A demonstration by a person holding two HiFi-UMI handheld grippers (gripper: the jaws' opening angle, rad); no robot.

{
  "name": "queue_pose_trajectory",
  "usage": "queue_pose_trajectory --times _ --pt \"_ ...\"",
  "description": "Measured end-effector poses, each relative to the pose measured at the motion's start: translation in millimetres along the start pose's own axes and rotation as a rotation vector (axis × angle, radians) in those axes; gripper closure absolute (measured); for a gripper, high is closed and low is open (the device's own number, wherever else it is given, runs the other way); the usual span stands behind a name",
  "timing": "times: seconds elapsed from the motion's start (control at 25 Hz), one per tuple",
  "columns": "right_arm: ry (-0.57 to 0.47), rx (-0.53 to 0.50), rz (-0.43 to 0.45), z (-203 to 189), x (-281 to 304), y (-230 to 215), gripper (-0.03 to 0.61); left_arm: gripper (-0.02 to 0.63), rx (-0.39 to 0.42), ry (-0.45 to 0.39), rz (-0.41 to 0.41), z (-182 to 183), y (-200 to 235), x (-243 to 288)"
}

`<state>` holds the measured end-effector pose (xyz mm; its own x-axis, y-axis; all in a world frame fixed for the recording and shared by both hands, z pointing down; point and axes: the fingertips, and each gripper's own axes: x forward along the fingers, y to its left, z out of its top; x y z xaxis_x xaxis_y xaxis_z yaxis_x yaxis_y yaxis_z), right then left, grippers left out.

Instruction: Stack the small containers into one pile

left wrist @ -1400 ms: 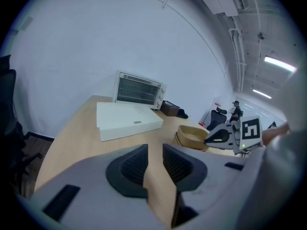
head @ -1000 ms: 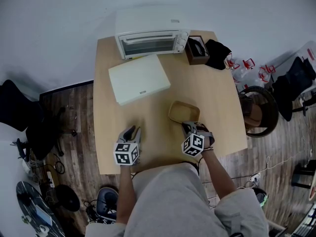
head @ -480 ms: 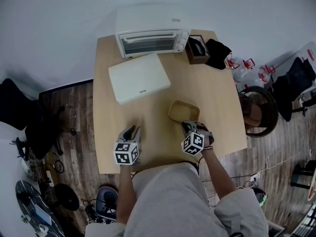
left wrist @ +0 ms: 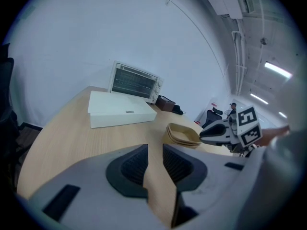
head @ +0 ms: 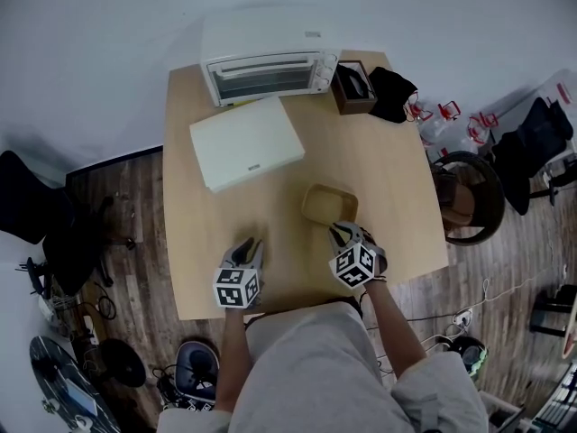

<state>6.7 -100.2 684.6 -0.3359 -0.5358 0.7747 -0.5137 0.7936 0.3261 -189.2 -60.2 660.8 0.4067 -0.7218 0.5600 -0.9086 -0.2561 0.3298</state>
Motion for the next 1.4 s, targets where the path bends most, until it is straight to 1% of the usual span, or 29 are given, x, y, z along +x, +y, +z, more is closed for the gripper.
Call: queue_pose_trajectory --times 0.24,0.36,0.48,0.64,0.92,1.12,1.24,1.32,1.4 --pt "-0.082 0.224 0.008 0 -21 -1 0.522 0.525 0.028 -0.011 -0.039 4 -36 14" --pt "-0.107 0.332 0.028 -9 -34 4 0.522 0.523 0.036 -0.016 -0.053 8 -59 16" --pt "-0.153 0.447 0.045 -18 -51 4 0.520 0.523 0.056 -0.004 -0.068 5 -87 17" --pt "-0.196 0.553 0.032 -39 -73 2 0.518 0.525 0.070 0.018 -0.076 -6 -119 15" --pt "-0.248 0.631 0.028 -69 -106 7 0.514 0.525 0.142 0.045 -0.088 -18 -168 14" --pt "-0.253 0.615 0.063 -82 -123 24 0.514 0.525 0.201 0.029 -0.058 -12 -179 2" --pt "-0.266 0.614 0.064 -91 -135 25 0.514 0.525 0.184 0.004 -0.048 -11 -191 -4" --pt "-0.274 0.617 0.058 -96 -141 28 0.514 0.525 0.168 0.000 -0.058 -17 -203 -5" --pt "-0.282 0.623 0.051 -100 -145 30 0.514 0.525 0.172 0.005 -0.072 -25 -214 -5"
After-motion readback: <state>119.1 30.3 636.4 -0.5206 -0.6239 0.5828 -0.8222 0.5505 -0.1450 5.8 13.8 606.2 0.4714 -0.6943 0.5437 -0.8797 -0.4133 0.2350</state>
